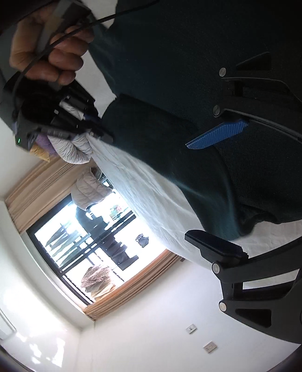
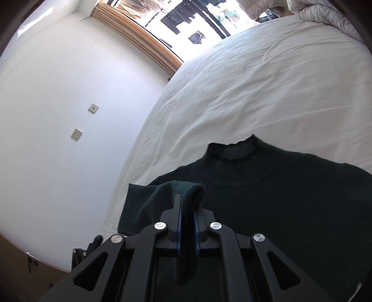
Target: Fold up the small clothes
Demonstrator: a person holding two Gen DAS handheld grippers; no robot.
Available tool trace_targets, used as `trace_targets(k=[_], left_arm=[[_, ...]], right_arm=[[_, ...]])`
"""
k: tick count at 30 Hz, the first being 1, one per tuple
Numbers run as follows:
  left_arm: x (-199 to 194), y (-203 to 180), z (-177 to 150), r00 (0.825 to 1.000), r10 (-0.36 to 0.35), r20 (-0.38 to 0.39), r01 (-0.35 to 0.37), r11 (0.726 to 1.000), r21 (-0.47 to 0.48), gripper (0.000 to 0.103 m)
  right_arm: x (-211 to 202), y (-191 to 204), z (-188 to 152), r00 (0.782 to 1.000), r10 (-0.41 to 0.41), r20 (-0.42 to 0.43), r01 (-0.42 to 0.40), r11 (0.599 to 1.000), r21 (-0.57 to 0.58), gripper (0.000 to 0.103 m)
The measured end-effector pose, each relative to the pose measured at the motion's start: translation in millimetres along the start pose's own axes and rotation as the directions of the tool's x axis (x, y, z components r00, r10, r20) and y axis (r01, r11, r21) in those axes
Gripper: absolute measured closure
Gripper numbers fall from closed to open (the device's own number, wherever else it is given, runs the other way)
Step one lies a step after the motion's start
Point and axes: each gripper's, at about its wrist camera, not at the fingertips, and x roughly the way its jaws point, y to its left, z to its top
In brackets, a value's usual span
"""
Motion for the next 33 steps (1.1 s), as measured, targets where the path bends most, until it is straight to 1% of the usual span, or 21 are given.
trace_targets(k=[3, 4, 6, 9, 12, 15, 16, 17, 19, 21, 22, 24, 25, 26, 27, 28, 29, 30, 31, 32, 33], left_arm=[[5, 28, -13, 0.999, -0.009, -0.051, 0.003, 0.992, -0.126, 0.031], [8, 37, -18, 0.997, -0.009, -0.073, -0.003, 0.987, -0.163, 0.031], [22, 58, -29, 0.991, -0.013, -0.134, -0.02, 0.971, -0.239, 0.031], [48, 96, -40, 0.974, -0.046, -0.222, -0.039, 0.931, -0.364, 0.032], [73, 131, -40, 0.966, -0.079, -0.248, -0.042, 0.892, -0.449, 0.033], [90, 138, -28, 0.965, -0.103, -0.241, -0.021, 0.887, -0.462, 0.033], [97, 137, -22, 0.965, -0.104, -0.241, -0.017, 0.89, -0.455, 0.033], [104, 134, -17, 0.962, -0.109, -0.25, -0.013, 0.897, -0.443, 0.033], [124, 132, -12, 0.954, -0.142, -0.265, 0.012, 0.899, -0.438, 0.033], [141, 128, -12, 0.947, -0.149, -0.285, 0.017, 0.908, -0.418, 0.033], [151, 118, -13, 0.94, -0.157, -0.303, 0.022, 0.914, -0.406, 0.033], [171, 106, -20, 0.914, -0.19, -0.359, 0.041, 0.922, -0.384, 0.033], [180, 102, -26, 0.9, -0.183, -0.395, 0.031, 0.932, -0.362, 0.033], [192, 94, -35, 0.886, -0.181, -0.427, 0.025, 0.938, -0.346, 0.032], [194, 91, -46, 0.874, -0.192, -0.446, 0.025, 0.935, -0.353, 0.032], [196, 95, -50, 0.87, -0.212, -0.444, 0.033, 0.925, -0.378, 0.032], [196, 99, -52, 0.872, -0.223, -0.436, 0.034, 0.916, -0.401, 0.032], [196, 101, -53, 0.874, -0.223, -0.432, 0.031, 0.913, -0.408, 0.033], [196, 104, -54, 0.874, -0.216, -0.435, 0.026, 0.915, -0.403, 0.033], [196, 105, -55, 0.874, -0.211, -0.437, 0.02, 0.916, -0.402, 0.032], [194, 108, -55, 0.876, -0.207, -0.435, 0.014, 0.914, -0.406, 0.033]], right_arm=[[-5, -30, 3, 0.999, -0.036, 0.016, 0.035, 0.998, 0.058, 0.094], [-4, -37, 1, 0.999, -0.036, 0.01, 0.036, 0.997, 0.071, 0.094], [1, -46, -3, 0.997, -0.072, -0.004, 0.072, 0.995, 0.073, 0.094], [8, -62, -9, 0.996, -0.093, -0.017, 0.094, 0.99, 0.104, 0.094], [15, -72, -14, 0.995, -0.095, -0.033, 0.099, 0.986, 0.134, 0.094], [22, -80, -18, 0.993, -0.11, -0.053, 0.117, 0.979, 0.166, 0.094], [22, -82, -19, 0.992, -0.109, -0.056, 0.117, 0.977, 0.179, 0.094], [20, -83, -20, 0.992, -0.107, -0.06, 0.116, 0.975, 0.187, 0.094], [19, -88, -21, 0.99, -0.118, -0.076, 0.131, 0.971, 0.2, 0.094], [19, -94, -21, 0.987, -0.133, -0.094, 0.151, 0.964, 0.217, 0.094], [19, -98, -20, 0.986, -0.134, -0.1, 0.154, 0.959, 0.238, 0.094], [20, -110, -19, 0.986, -0.134, -0.099, 0.158, 0.945, 0.286, 0.094], [20, -116, -18, 0.985, -0.143, -0.096, 0.165, 0.937, 0.308, 0.092], [22, -122, -19, 0.984, -0.155, -0.094, 0.177, 0.927, 0.33, 0.085], [23, -127, -20, 0.983, -0.155, -0.095, 0.178, 0.921, 0.348, 0.079], [24, -128, -24, 0.988, -0.129, -0.09, 0.153, 0.92, 0.36, 0.077], [24, -126, -27, 0.991, -0.102, -0.088, 0.127, 0.927, 0.354, 0.066], [23, -121, -30, 0.993, -0.079, -0.086, 0.103, 0.938, 0.331, 0.051], [21, -114, -33, 0.994, -0.061, -0.086, 0.085, 0.949, 0.303, 0.044], [19, -107, -36, 0.995, -0.052, -0.089, 0.075, 0.958, 0.277, 0.035], [18, -101, -40, 0.995, -0.044, -0.094, 0.067, 0.963, 0.261, 0.031]])
